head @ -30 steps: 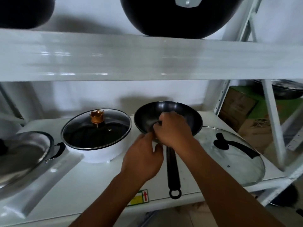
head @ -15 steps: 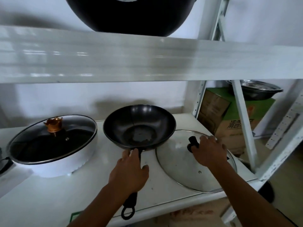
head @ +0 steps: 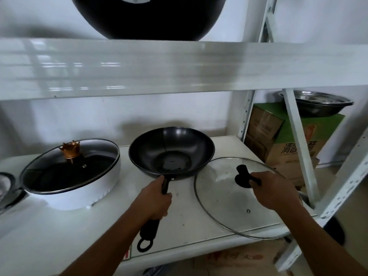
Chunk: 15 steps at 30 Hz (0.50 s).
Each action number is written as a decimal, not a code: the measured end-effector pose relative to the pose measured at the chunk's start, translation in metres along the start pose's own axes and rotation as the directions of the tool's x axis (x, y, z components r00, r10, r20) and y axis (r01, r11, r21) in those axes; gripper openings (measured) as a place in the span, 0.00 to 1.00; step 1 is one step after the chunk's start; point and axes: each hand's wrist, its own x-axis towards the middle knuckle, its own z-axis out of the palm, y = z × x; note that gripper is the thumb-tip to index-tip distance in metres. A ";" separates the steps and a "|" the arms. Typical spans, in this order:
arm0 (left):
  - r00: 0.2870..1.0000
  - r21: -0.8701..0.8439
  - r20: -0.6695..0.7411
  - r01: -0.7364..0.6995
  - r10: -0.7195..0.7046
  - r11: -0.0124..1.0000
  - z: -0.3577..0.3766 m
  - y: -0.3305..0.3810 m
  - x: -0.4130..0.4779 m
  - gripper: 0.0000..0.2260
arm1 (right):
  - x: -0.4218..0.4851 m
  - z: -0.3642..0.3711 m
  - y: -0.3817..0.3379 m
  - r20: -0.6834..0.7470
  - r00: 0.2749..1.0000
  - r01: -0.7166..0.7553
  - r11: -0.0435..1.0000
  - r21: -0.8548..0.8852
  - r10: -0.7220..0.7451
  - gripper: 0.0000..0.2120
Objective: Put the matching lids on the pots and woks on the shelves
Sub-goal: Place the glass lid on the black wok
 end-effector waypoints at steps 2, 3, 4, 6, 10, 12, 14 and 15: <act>1.000 -0.022 -0.004 0.003 -0.003 1.000 -0.001 -0.001 0.003 0.17 | -0.004 -0.005 0.003 -0.054 0.998 -0.032 0.999 -0.001 0.032 0.07; 1.000 -0.033 -0.008 0.004 -0.005 0.999 -0.001 -0.001 0.005 0.16 | -0.005 -0.008 0.004 -0.080 0.995 -0.051 0.999 0.005 0.052 0.08; 1.000 -0.042 -0.012 0.007 -0.007 0.999 -0.001 -0.002 0.006 0.15 | -0.007 -0.011 0.005 -0.099 0.992 -0.072 0.997 0.013 0.073 0.09; 1.000 -0.043 -0.020 0.009 -0.010 0.999 -0.001 -0.001 0.009 0.14 | -0.012 -0.019 0.006 -0.126 0.986 -0.107 0.994 0.019 0.108 0.09; 0.999 -0.031 -0.023 0.028 -0.029 0.999 -0.004 -0.002 0.014 0.13 | -0.019 -0.034 0.001 -0.188 0.976 -0.111 0.993 0.031 0.115 0.09; 0.999 -0.030 -0.011 0.038 -0.039 0.999 -0.007 -0.003 0.014 0.12 | -0.021 -0.041 -0.003 -0.192 0.973 -0.124 0.992 0.039 0.129 0.08; 0.999 -0.009 0.007 0.044 -0.044 0.999 -0.010 -0.005 0.013 0.09 | -0.022 -0.047 -0.007 -0.185 0.974 -0.126 0.991 0.049 0.133 0.08; 0.999 -0.002 0.015 0.049 -0.049 0.999 -0.012 -0.006 0.013 0.07 | -0.023 -0.052 -0.008 -0.185 0.973 -0.132 0.990 0.054 0.140 0.08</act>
